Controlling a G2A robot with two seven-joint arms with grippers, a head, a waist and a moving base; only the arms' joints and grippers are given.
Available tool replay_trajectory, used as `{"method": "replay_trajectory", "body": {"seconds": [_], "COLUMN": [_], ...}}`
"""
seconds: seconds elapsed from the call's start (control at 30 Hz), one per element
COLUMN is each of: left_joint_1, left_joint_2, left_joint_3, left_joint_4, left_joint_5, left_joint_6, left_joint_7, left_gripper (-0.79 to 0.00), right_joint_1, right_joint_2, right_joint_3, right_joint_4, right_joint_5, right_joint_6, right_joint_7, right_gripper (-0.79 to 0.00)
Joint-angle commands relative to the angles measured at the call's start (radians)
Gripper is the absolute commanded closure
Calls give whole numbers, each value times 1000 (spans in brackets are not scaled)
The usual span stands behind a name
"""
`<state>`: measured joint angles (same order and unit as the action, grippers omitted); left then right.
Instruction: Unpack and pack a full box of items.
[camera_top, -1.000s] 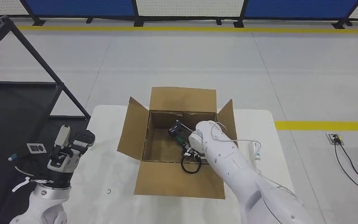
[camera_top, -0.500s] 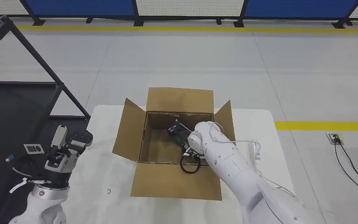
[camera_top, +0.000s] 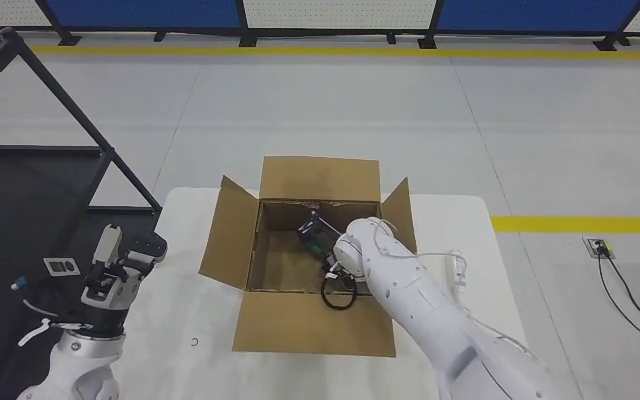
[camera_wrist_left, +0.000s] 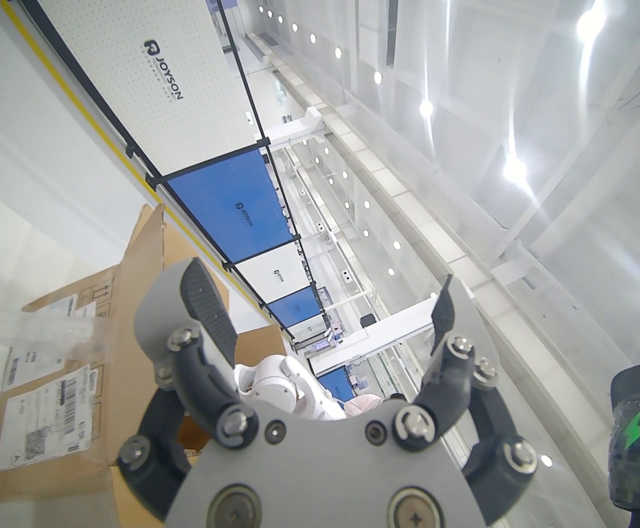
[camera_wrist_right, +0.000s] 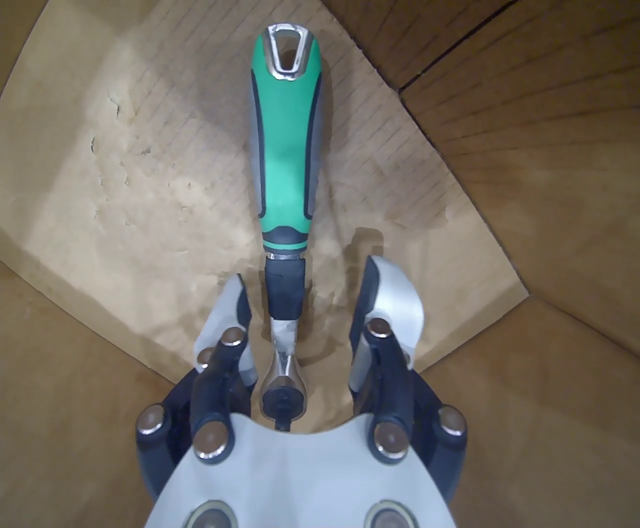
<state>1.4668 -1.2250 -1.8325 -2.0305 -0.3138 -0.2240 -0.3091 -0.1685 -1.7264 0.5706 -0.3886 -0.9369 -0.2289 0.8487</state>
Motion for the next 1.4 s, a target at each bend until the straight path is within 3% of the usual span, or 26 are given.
{"method": "replay_trajectory", "body": {"seconds": [0.0, 0.07, 0.13, 0.5, 0.87, 1.37], "left_joint_1": [1, 2, 3, 7, 18, 34], "left_joint_2": [0, 0, 0, 1, 1, 1], "left_joint_3": [1, 1, 2, 5, -3, -22], "left_joint_4": [-1, -2, -3, -4, -12, -13], "left_joint_5": [1, 1, 2, 2, -1, -15], "left_joint_6": [-1, -1, -2, -1, -7, -19], "left_joint_7": [1, 2, 3, 9, 14, 14], "left_gripper": [-785, -785, -785, -785, -785, -785], "right_joint_1": [-7, -16, -25, -60, -74, -67], "right_joint_2": [6, 13, 19, 42, 51, 27], "right_joint_3": [4, 8, 11, 36, 64, 74], "right_joint_4": [-19, -40, -61, -143, -156, -111], "right_joint_5": [-8, -17, -27, -63, -70, -62], "right_joint_6": [-3, -2, 0, 2, -1, 11], "right_joint_7": [6, 14, 26, 87, 109, 92], "right_gripper": [-477, -385, -348, -265, -271, -271]}}
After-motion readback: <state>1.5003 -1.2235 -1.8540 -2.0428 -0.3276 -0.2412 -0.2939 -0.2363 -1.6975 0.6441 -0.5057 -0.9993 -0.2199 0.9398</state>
